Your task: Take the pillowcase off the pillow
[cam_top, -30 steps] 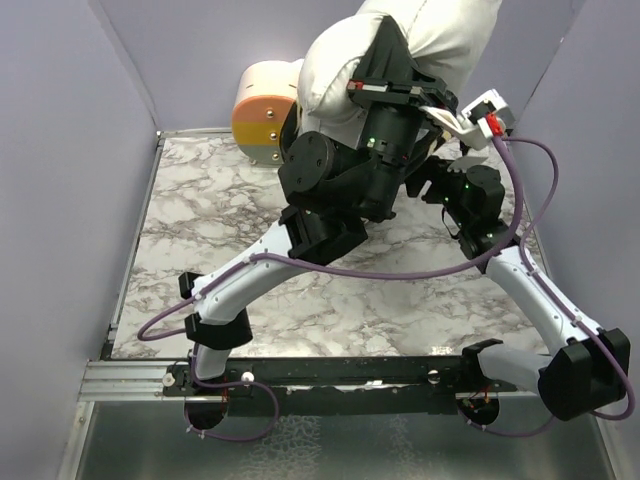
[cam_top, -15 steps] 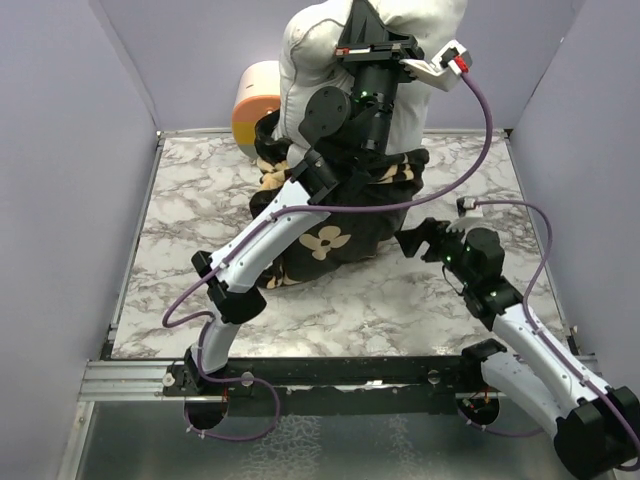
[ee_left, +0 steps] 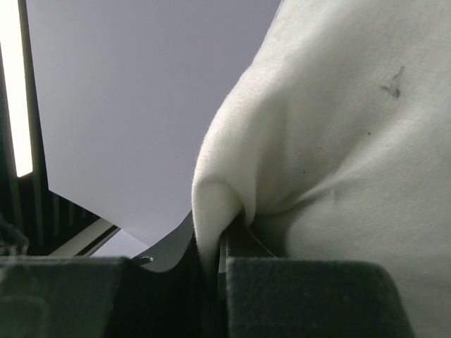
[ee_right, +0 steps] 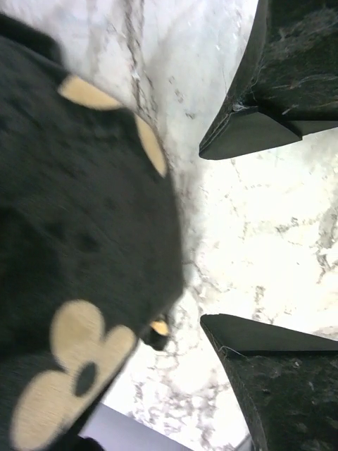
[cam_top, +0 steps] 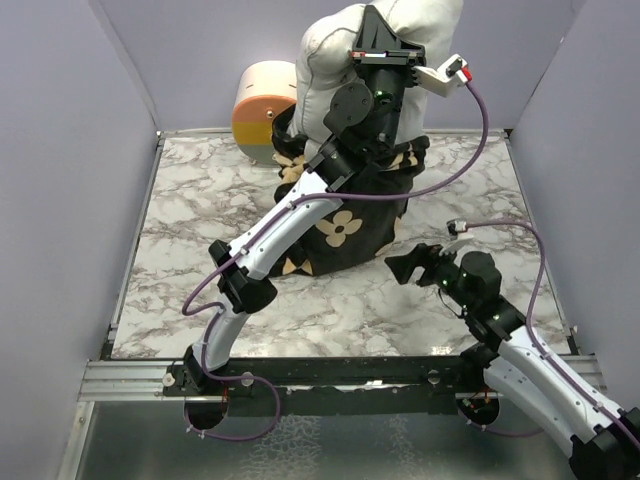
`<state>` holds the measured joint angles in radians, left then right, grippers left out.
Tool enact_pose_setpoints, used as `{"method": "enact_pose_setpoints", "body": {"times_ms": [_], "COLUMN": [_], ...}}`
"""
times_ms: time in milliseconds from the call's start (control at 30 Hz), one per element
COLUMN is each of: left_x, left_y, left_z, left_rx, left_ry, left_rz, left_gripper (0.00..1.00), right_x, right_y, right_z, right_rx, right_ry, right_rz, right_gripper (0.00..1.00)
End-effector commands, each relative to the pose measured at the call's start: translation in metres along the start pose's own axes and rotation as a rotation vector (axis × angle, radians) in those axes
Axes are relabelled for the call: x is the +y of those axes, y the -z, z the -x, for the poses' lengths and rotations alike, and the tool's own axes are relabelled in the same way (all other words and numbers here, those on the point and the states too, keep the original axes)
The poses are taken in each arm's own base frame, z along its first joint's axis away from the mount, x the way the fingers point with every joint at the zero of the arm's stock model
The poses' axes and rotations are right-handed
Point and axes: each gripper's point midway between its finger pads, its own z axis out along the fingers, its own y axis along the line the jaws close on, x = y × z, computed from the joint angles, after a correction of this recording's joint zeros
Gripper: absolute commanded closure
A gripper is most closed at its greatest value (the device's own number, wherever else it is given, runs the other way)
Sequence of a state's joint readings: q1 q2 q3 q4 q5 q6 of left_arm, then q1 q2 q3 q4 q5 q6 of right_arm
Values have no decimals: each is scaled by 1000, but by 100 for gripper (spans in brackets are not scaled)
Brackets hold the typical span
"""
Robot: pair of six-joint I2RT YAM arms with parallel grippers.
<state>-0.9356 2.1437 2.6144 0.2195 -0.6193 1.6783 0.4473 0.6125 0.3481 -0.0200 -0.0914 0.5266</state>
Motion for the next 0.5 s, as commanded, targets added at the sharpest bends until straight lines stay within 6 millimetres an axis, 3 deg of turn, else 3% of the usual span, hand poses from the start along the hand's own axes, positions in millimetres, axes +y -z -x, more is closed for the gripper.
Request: {"method": "enact_pose_setpoints", "body": {"times_ms": [0, 133, 267, 333, 467], "left_x": [117, 131, 132, 134, 134], "left_y": [9, 12, 14, 14, 16], "left_z": [-22, -23, -27, -28, -29], "left_rx": [-35, -42, -26, -22, -11], "left_ry": [16, -4, -10, -13, -7], "left_rz": [325, 350, 337, 337, 324], "left_gripper": [100, 100, 100, 100, 100], "right_x": [7, 33, 85, 106, 125], "right_y": [0, -13, -34, -50, -97], "right_z": [-27, -46, -74, -93, -134], "right_rx": [62, 88, 120, 151, 237], "right_ry": [-17, 9, 93, 136, 188], "right_rz": [-7, 6, 28, -23, -170], "right_gripper": [8, 5, 3, 1, 0]}}
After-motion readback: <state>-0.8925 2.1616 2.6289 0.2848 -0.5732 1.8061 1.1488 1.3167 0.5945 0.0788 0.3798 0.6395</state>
